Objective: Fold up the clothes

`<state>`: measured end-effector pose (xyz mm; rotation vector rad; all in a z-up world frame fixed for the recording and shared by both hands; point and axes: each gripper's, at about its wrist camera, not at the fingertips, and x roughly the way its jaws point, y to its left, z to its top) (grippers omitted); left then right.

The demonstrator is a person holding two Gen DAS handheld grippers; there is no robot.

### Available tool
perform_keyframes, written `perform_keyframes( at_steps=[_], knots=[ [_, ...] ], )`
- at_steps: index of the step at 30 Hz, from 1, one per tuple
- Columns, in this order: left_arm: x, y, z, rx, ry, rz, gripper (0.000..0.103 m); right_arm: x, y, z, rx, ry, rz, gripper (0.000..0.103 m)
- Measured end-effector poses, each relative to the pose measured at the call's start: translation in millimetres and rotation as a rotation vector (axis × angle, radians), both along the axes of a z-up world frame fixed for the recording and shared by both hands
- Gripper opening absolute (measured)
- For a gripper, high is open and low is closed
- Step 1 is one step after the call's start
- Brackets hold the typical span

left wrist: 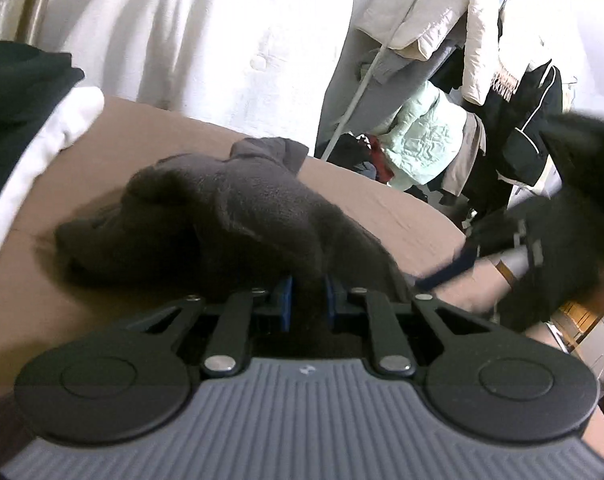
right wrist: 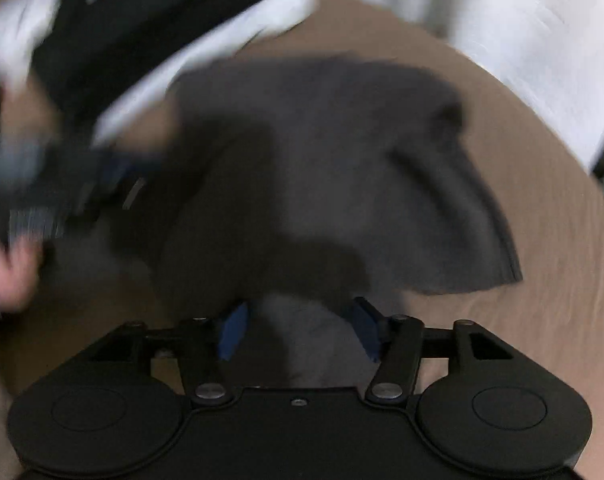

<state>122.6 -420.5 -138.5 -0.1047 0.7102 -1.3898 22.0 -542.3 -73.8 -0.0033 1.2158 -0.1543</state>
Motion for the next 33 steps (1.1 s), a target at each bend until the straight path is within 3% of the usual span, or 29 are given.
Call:
perform_keyframes(
  at_steps=[1, 3, 5, 7, 10, 12, 13, 15, 16, 17, 18, 22, 25, 29, 33],
  knots=[
    [4, 1, -4, -0.012, 0.029, 0.002, 0.015, 0, 18, -10, -0.047, 0.020, 0.066, 0.064],
    [16, 6, -11, -0.032, 0.101, 0.008, 0.015, -7, 47, -17, -0.120, -0.024, 0.192, 0.064],
    [26, 8, -15, -0.027, 0.137, 0.022, 0.015, -15, 67, -20, -0.153, -0.085, 0.266, 0.077],
    [25, 5, -14, 0.026, 0.087, 0.038, 0.015, -12, 72, -25, -0.143, -0.103, 0.276, 0.090],
    [11, 0, -8, 0.050, 0.006, 0.023, 0.015, -8, 79, -40, -0.212, -0.092, 0.283, 0.091],
    [6, 1, -5, 0.048, -0.016, 0.018, 0.017, -7, 74, -46, -0.318, -0.074, 0.305, 0.080],
    [6, 3, -3, 0.047, -0.025, 0.020, 0.019, -6, 71, -48, -0.366, -0.066, 0.314, 0.063],
    [8, 9, 3, 0.056, -0.046, 0.027, 0.024, -5, 52, -33, -0.344, -0.074, 0.286, 0.046],
    [12, 13, 8, 0.073, -0.057, 0.037, 0.031, -6, 44, -23, -0.381, -0.092, 0.254, 0.037],
    [17, 18, 12, 0.086, -0.064, 0.049, 0.049, -7, 36, -13, -0.419, -0.109, 0.222, 0.033],
    [23, 25, 14, 0.091, -0.059, 0.066, 0.054, -8, 28, -2, -0.456, -0.127, 0.189, 0.030],
    [47, 38, 11, 0.105, 0.031, 0.139, 0.054, -1, -13, 16, -0.560, -0.164, 0.080, 0.008],
    [51, 27, -1, 0.152, 0.072, 0.154, 0.055, 6, -46, 25, -0.627, -0.184, 0.002, 0.008],
    [46, 7, -19, 0.243, 0.101, 0.094, 0.055, 17, -90, 36, -0.716, -0.211, -0.102, 0.008],
    [47, 11, -19, 0.227, 0.097, 0.085, 0.056, 25, -113, 43, -0.796, -0.245, -0.168, 0.008]
  ],
)
